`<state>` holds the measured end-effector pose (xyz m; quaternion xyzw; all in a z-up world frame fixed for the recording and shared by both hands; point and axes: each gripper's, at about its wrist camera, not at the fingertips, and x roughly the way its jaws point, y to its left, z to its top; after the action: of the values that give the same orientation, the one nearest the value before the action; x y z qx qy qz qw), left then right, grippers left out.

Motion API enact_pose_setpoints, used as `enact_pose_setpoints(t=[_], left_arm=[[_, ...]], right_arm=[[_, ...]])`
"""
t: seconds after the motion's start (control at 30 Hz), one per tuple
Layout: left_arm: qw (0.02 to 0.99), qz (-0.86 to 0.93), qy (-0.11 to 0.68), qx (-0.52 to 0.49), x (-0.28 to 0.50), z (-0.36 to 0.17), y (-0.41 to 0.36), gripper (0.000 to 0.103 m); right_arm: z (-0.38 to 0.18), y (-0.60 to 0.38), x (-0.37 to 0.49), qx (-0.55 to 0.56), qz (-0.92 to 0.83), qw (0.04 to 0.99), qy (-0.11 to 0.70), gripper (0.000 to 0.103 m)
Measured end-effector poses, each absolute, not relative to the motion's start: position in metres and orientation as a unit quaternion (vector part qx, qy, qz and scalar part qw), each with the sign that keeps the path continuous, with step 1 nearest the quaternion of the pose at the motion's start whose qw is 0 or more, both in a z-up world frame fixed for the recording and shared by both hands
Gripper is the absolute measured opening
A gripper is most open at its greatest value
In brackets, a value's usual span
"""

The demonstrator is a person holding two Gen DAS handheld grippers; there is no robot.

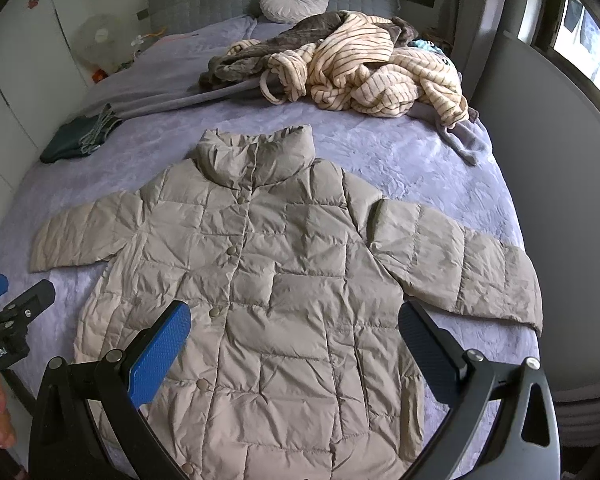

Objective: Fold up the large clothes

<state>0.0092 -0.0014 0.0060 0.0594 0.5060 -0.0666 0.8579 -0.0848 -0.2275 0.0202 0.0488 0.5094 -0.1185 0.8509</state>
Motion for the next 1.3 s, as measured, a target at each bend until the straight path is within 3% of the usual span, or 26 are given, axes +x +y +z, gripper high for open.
enact_pose_setpoints(t=[1.3], left_arm=[[0.858,-0.071,0.505,0.057,0.0094,0.0017,0.0099,0.103]], right_arm=[[0.0216,-0.2257,-0.0785,0.047,-0.12,0.85,0.51,0.103]])
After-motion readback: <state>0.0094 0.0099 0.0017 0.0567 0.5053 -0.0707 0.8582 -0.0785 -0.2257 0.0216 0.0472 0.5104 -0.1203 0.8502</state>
